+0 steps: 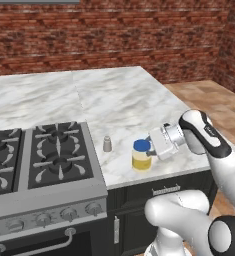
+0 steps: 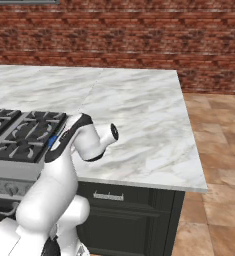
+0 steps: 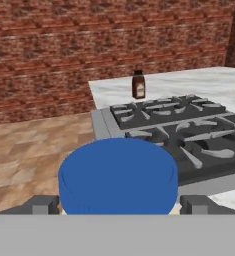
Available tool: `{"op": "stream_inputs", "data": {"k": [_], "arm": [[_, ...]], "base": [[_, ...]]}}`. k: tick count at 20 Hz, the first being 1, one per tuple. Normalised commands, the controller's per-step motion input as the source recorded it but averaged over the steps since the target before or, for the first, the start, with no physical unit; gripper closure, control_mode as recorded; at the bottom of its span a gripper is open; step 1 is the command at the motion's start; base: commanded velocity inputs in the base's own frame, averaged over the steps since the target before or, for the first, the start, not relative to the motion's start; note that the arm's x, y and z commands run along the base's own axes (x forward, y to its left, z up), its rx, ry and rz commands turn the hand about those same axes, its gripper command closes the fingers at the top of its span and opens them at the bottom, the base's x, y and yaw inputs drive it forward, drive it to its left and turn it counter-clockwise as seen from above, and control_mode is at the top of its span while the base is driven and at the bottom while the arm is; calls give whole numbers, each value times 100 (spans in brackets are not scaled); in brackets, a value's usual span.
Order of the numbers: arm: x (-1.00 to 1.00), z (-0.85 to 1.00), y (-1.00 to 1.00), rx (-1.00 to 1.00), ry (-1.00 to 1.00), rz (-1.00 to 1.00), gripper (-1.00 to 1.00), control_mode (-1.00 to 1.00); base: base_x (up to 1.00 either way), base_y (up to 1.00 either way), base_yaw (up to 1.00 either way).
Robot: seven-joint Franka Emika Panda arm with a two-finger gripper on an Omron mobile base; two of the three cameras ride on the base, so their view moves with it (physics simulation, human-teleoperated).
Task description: Collect the paprika, mayonnaise, and shaker from the cabinet and place them next to the stove.
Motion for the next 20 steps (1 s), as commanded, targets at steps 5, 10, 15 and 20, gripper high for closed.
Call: {"op": "stream_inputs", "data": {"k": [5,10,15,20], "arm": [[39,-17,0,0,0,0,100,-100],[29,-21,14,0,-2,0,100,-100],[18,-18,21,0,-4,0,100,-100],[18,-16,18,0,-3,0,100,-100]], "base": [[0,0,0],[0,0,0],[0,0,0],[0,0,0]]}}
